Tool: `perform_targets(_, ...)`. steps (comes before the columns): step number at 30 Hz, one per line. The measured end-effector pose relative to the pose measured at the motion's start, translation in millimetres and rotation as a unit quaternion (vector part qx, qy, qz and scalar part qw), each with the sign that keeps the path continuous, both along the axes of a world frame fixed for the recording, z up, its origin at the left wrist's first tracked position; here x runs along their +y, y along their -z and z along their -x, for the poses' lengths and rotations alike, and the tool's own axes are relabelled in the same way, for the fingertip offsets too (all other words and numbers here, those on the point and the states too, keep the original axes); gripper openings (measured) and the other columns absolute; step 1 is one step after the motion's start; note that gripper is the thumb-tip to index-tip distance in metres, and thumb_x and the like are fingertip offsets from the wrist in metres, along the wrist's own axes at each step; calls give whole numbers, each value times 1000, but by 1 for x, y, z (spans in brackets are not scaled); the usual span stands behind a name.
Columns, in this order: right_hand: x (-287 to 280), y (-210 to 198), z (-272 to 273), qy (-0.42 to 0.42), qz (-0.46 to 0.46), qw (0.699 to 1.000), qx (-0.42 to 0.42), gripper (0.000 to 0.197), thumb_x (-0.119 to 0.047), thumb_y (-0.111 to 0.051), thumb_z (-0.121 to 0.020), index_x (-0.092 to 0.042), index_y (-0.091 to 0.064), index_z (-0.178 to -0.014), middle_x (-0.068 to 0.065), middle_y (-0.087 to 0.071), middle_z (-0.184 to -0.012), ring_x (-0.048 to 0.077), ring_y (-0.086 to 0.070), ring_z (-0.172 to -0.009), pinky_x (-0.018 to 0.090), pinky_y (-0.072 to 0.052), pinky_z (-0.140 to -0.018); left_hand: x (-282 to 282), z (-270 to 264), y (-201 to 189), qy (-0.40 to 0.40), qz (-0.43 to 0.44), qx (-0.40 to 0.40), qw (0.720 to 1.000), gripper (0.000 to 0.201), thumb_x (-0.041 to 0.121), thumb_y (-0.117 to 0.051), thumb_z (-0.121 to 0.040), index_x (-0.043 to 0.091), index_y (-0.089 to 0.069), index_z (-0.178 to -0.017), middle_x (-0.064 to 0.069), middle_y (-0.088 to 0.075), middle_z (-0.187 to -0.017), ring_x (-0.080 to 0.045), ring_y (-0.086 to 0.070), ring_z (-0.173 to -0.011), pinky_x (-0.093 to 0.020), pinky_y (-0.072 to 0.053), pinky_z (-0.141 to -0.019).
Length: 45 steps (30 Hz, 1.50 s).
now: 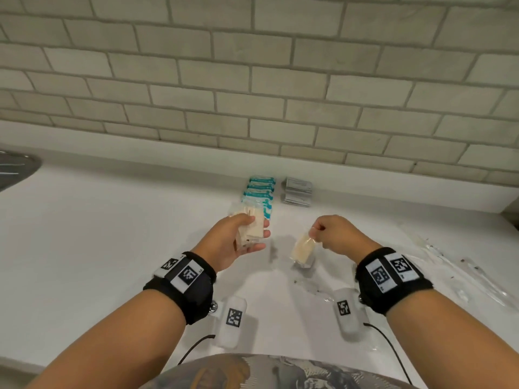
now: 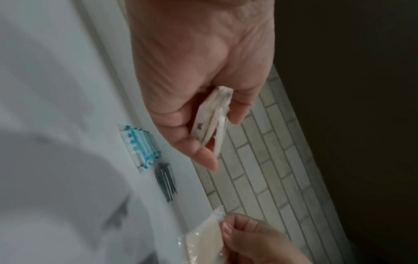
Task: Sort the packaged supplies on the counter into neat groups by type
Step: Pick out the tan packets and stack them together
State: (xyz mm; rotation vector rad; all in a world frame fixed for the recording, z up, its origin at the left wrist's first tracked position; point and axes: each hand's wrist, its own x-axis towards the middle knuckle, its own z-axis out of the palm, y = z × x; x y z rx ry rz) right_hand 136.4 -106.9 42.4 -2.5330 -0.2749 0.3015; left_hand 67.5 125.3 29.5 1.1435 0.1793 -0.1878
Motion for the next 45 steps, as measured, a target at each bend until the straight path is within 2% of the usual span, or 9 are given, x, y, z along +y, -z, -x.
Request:
perform_targets(7,42,28,-8,-3,26,1000,-7,18,-18,-51,-93,-24,-60,-78,-1,-66,-98,20,-62,-95,28,-47,-81,5,-2,18,-17,17,7,1000,30,5,-62,-89,15,-62,-117,-2,-74,-99,-17,-73,-83,-38,-60,-79)
perform_targets(10,57,9,-1,-16,-107,994,-11,20,-35,-55,-94,-18,-66,-91,-3,-69,-93,15,-63,-80,24,-46,-67,9,-4,22,-34,-2,9,999,31,9,-63,-89,17,-62,-119,-1,-75,-99,-18,-72,-87,-36,-60,-77)
perform_targets(14,74,-4,12,-65,-190,978,51,15,-22,-75,-82,-10,-67,-87,0,-68,-77,13,-60,-62,12,-41,-50,7,-2,17,-31,-15,-3,999,30,13,-62,-91,17,-63,-120,-1,-74,-100,-17,-72,-87,-30,-60,-67)
perform_targets(21,71,-1,20,0,-302,950,76,10,-9,-63,-90,-10,-59,-99,8,-71,-76,23,-67,-64,33,-53,-58,-3,2,10,21,-52,-40,998,24,26,-58,-94,24,-63,-118,-2,-69,-112,-16,-64,-103,-38,-58,-82)
perform_targets(26,60,-14,27,18,-392,911,126,29,-37,-56,-95,-9,-63,-101,5,-68,-73,32,-70,-69,31,-55,-56,-5,2,6,12,-106,-55,993,24,24,-63,-90,23,-65,-115,0,-70,-104,-15,-63,-100,-32,-57,-75)
perform_targets(33,49,-21,22,2,-321,945,62,8,-18,-67,-89,-15,-64,-82,5,-65,-69,20,-63,-59,31,-53,-58,-8,4,3,49,-236,-71,968,31,26,-71,-84,24,-66,-115,3,-72,-106,-12,-66,-96,-27,-54,-71)
perform_targets(36,44,-26,11,-15,-177,984,2,10,-11,-66,-85,-14,-64,-75,2,-65,-71,18,-63,-66,29,-51,-62,-8,1,3,54,-250,-64,965,29,23,-71,-83,19,-68,-112,3,-71,-107,-12,-66,-97,-26,-55,-70)
perform_targets(39,34,-31,-8,-1,30,994,-104,16,-15,-56,-87,-18,-61,-73,2,-66,-85,22,-62,-82,31,-49,-69,-6,-3,3,31,-156,-38,987,34,18,-69,-86,13,-62,-119,-3,-64,-104,-17,-62,-95,-34,-58,-79)
perform_targets(45,63,-7,-32,-103,117,988,5,14,-17,-48,-95,-9,-57,-89,7,-57,-98,23,-55,-96,29,-42,-80,28,3,7,-14,123,13,992,35,6,-40,-96,6,-50,-129,-18,-64,-122,-35,-63,-110,-42,-57,-84)
